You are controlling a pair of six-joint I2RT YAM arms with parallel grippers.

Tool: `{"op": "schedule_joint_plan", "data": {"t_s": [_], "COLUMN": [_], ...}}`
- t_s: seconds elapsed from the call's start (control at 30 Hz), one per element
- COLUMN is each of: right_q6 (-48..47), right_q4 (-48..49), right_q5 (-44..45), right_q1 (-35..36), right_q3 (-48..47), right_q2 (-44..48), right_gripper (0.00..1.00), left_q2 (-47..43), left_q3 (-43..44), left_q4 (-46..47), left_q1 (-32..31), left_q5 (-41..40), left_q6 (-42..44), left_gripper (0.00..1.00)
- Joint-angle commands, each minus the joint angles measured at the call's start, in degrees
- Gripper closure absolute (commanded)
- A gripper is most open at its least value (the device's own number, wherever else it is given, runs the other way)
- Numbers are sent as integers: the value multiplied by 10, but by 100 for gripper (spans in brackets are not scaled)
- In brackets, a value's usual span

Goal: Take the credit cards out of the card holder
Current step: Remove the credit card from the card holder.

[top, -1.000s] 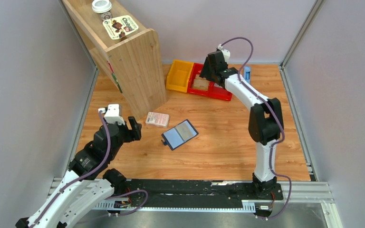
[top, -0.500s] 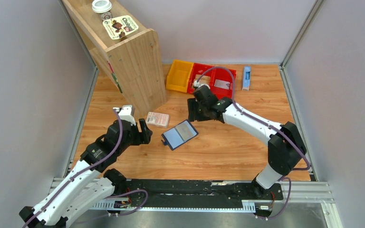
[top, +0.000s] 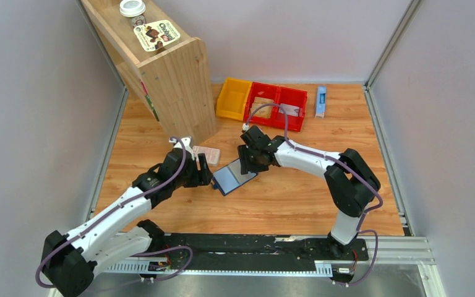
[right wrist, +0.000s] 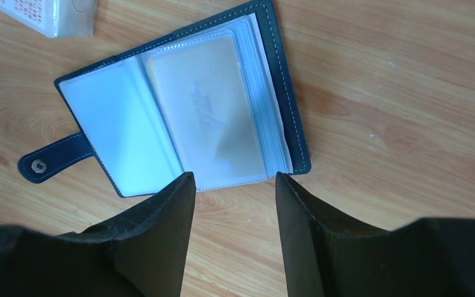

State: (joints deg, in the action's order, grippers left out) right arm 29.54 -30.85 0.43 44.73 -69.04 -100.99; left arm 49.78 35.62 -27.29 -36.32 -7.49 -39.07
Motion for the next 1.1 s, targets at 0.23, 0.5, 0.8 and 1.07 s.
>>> {"op": "schedule_joint_plan", "data": {"t_s": [0.23, 0.5, 0.8, 1.07], "right_q6": [-12, -40, -58, -59], "right_q4": [69, 87, 101, 151], "right_q5": [-42, -68, -107, -196], "right_q1": [5, 5, 4, 5], "right_q3": [30, 37, 29, 33], "right_q2": [-41, -35, -22, -13], "right_gripper": [47, 56, 59, 58], "left_q2": [147, 223, 283, 288], "left_q3": [-8, -7, -9, -9], "left_q4": [93, 125, 167, 167], "left_q1": [1, 1, 1, 1], "left_q5": [62, 99, 114, 120], "left_q6": [-29, -36, -42, -36], "left_gripper": [25, 33, 57, 60]}}
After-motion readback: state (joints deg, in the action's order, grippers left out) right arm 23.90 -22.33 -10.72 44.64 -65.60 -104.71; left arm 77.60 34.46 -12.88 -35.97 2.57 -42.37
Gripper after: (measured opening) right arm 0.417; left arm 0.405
